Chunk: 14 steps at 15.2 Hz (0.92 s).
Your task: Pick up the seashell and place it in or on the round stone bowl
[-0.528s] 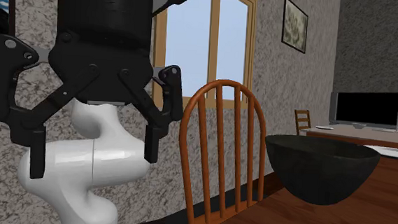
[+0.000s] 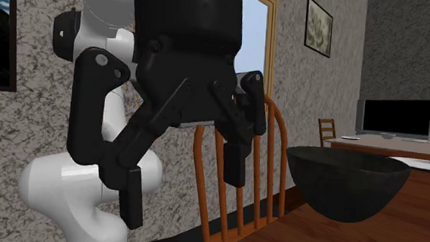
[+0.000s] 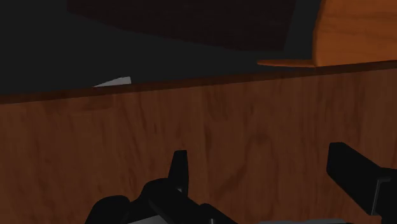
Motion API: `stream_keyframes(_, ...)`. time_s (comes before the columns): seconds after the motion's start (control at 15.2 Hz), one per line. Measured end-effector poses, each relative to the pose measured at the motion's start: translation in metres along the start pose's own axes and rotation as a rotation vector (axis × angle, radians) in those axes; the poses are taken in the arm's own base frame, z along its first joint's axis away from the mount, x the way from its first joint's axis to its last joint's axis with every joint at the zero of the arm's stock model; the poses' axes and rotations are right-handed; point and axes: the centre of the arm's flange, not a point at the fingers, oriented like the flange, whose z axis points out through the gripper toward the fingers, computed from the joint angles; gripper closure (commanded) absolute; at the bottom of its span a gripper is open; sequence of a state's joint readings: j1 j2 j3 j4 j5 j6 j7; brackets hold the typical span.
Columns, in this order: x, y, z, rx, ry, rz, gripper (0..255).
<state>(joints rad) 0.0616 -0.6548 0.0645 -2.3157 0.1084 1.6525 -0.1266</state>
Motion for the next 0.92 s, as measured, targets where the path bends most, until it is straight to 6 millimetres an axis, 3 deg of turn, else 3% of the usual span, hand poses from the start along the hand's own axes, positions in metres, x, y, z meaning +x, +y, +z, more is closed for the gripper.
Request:
stream_keyframes(0.46, 0.069, -0.043, 0.005, 0.095, 0.021, -0.114, 0)
stream_keyframes(0.92, 0.131, -0.100, 0.006, 0.192, 0.042, -0.229, 0)
